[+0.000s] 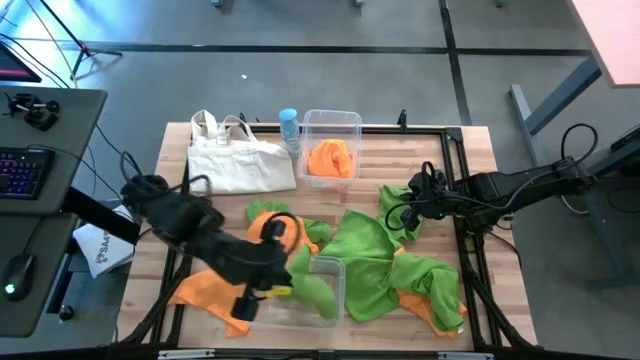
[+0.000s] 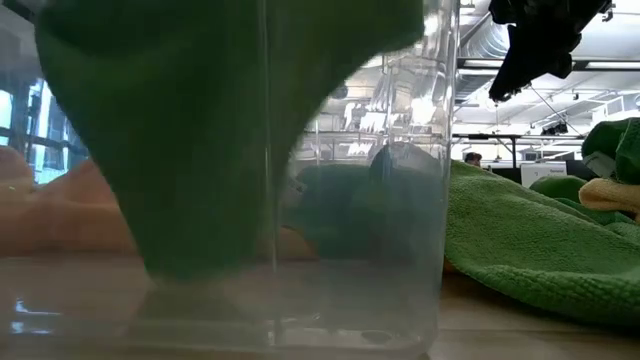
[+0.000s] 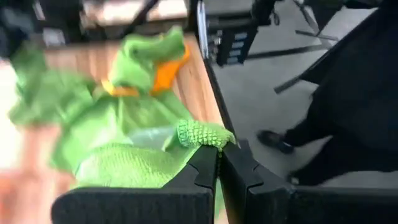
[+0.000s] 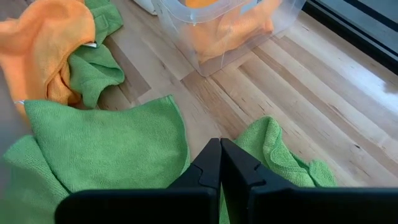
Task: Sort microfiber towel by color & place in baskets
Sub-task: Put the green microfiber cloth into the bottom transparent bin
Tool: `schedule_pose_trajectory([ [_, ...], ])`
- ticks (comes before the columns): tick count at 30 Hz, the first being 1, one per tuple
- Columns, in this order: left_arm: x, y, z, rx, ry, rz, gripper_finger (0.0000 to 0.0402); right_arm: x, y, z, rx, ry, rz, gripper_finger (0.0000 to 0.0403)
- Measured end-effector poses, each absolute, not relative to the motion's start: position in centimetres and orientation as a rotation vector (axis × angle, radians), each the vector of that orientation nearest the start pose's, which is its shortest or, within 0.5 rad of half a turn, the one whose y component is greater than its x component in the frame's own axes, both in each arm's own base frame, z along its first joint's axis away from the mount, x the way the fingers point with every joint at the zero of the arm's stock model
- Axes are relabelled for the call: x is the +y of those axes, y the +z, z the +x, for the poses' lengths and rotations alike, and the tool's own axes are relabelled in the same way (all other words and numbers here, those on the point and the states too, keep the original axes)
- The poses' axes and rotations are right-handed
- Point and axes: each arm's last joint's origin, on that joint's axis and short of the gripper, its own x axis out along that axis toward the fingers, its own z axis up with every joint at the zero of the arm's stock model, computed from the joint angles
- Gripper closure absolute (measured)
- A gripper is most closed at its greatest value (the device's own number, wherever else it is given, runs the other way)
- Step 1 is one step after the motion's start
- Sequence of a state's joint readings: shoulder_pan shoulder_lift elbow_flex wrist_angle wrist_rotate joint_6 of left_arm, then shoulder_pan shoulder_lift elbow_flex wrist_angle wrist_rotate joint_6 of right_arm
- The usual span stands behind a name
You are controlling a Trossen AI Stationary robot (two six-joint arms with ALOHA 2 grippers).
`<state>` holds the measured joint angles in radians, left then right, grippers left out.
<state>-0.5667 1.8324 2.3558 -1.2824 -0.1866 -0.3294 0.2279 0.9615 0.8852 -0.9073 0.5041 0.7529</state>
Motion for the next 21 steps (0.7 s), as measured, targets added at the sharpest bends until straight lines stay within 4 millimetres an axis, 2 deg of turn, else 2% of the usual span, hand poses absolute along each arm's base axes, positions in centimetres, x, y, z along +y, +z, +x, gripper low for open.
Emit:
schedule_pose_trajectory([
  [3, -17.6, 45.1, 30.2, 0.868, -0.165, -0.157, 0.0401, 2.5, 28.4, 16.8, 0.77, -0.564, 0.333, 0.0403],
  [9, -17.4, 42.3, 33.0, 1.013, 0.034, -0.52, 0.0401, 2.5, 28.4, 16.8, 0.778, -0.551, 0.315, 0.0403],
  [16, -18.2, 38.0, 35.8, 1.182, 0.25, -0.756, 0.0401, 2.5, 28.3, 16.8, 0.791, -0.53, 0.286, 0.0403],
  [18, -18.5, 37.4, 36.3, 1.191, 0.278, -0.807, 0.0401, 2.5, 28.3, 16.8, 0.799, -0.517, 0.282, 0.0403],
  [21, -18.5, 37.6, 36.0, 1.185, 0.288, -0.829, 0.0401, 2.6, 28.3, 16.8, 0.808, -0.501, 0.266, 0.0403],
])
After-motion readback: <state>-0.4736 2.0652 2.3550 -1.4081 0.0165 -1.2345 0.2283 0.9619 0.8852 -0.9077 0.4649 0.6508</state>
